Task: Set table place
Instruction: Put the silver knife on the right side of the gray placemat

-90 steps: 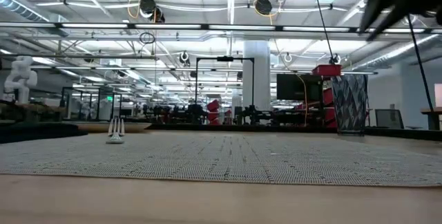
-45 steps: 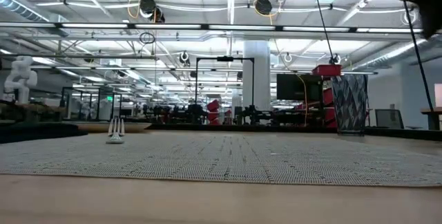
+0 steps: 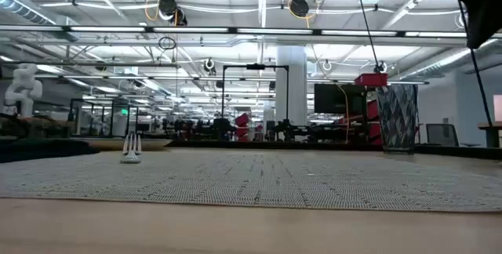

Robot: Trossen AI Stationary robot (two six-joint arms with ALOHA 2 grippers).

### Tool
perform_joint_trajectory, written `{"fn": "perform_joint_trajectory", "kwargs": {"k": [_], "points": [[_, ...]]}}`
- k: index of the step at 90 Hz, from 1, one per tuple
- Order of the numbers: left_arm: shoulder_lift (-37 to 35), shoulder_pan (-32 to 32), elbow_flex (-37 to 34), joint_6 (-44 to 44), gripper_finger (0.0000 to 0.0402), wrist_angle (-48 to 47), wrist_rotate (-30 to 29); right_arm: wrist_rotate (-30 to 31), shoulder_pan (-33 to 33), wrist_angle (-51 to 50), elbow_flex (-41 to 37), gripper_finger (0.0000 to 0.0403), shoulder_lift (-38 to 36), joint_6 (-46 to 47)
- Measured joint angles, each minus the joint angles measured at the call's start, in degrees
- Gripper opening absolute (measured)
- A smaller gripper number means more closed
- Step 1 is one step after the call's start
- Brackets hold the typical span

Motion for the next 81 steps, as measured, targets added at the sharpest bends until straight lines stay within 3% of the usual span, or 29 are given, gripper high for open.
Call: {"fn": "perform_joint_trajectory", "kwargs": {"k": [14, 31, 49, 65, 81], "points": [[0.2, 1.5, 0.0, 0.2, 0.0, 0.0, 0.0, -3.8, 0.0, 1.5, 0.0, 0.0004, -0.2, -0.4], [0.2, 2.7, 0.0, 0.3, 0.0, 0.0, 0.0, -4.2, 0.0, 5.0, 0.0, 0.0004, 0.4, -2.3], [0.2, 2.7, 0.0, 0.2, 0.0, -0.1, 0.0, -7.5, 0.2, 6.4, -0.3, 0.0004, 6.0, -1.9], [0.2, 2.7, 0.0, 0.2, 0.0, -0.2, 0.0, -14.8, 0.5, 15.0, -5.6, 0.0004, 10.4, -3.3], [0.2, 2.7, 0.0, 0.1, 0.0, -0.3, 0.0, -15.3, 2.8, 25.5, -12.6, 0.0004, 11.1, 1.0]]}}
